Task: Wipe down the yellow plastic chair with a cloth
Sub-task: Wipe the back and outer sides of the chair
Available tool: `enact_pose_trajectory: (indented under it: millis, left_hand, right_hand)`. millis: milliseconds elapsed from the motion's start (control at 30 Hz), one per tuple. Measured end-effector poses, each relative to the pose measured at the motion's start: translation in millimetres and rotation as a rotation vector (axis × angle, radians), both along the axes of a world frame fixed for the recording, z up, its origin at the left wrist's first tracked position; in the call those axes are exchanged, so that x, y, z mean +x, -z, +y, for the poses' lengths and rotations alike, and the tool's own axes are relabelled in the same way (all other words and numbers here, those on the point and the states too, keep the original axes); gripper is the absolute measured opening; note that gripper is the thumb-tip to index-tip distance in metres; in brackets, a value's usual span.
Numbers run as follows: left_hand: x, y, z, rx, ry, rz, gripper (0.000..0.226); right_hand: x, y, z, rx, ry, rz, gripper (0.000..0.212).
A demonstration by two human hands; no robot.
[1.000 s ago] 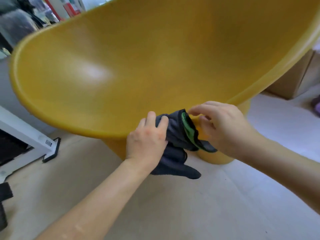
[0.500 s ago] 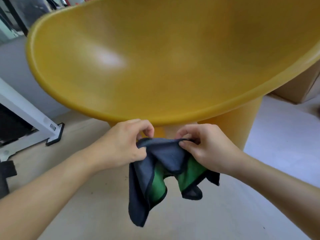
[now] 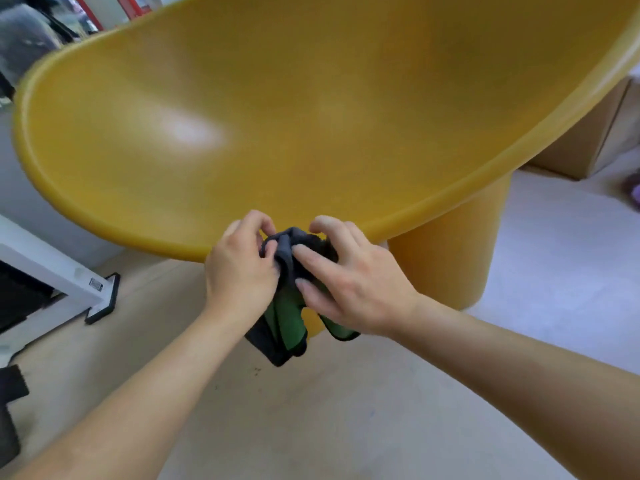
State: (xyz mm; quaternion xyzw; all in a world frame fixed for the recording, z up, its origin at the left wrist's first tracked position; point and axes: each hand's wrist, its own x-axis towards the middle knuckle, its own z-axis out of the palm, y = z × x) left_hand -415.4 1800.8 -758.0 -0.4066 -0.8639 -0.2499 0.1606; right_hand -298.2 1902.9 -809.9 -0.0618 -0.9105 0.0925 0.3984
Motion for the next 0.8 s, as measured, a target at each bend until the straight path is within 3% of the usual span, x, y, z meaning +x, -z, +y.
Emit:
enact_pose_trajectory:
  millis: [67,200,233,300,367,467,533,600,667,733,800]
  left_hand:
    - [7.2,2.5,6.1,0.022,0.013,-0.158,0.018]
    - [11.4,-7.9,4.6,0.098,0.102,-0.569,0.024]
    - [8.5,-11.1,-1.5,0.015,0.144,-0.517,0.023]
    - [-3.2,-12.8,-15.1,-0.257,0.188,-0.089,0.021]
    - [-13.6,-10.6,-25.0,-0.466,0.157,0.273,0.036]
    - [-12.6,-6.0,-26.7,-0.542,0.114,0.359,0.05]
    - [-8.0,-8.6,-17.6,-0.547,0.103,0.39,0.051]
    - [3.0,-9.0,-2.7,-0.5,0.138,0.385,0.05]
    - [24.4,-4.6,27.0,-0.426,0.307,0.311,0.049]
    - [49.9,2.7,69.9,-0.334,0.465,0.211,0.048]
    - [70.9,7.4,110.4,-0.213,0.515,0.103,0.042]
  right_hand:
    - [0.5,12.0,1.6,0.073,-0.011,-0.014,0.04]
    - [-2.3,14.5,13.3,0.203,-0.02,0.048,0.028]
    - [0.2,15.4,17.7,0.258,-0.018,0.045,0.03]
    - [10.8,16.9,29.8,0.352,-0.009,0.043,0.031]
    - [27.1,19.7,49.3,0.398,0.006,0.072,0.026]
    - [65.9,28.5,90.9,0.402,0.013,0.169,0.022]
    - [93.8,35.3,123.8,0.259,0.091,0.267,0.025]
    - [107.1,41.9,148.4,-0.074,0.293,0.415,0.023]
    - [101.9,41.6,155.3,-0.393,0.501,0.598,0.019]
    - [88.5,32.9,147.8,-0.747,0.522,0.758,0.034]
    - [81.5,23.6,132.8,-0.993,0.444,0.783,0.039]
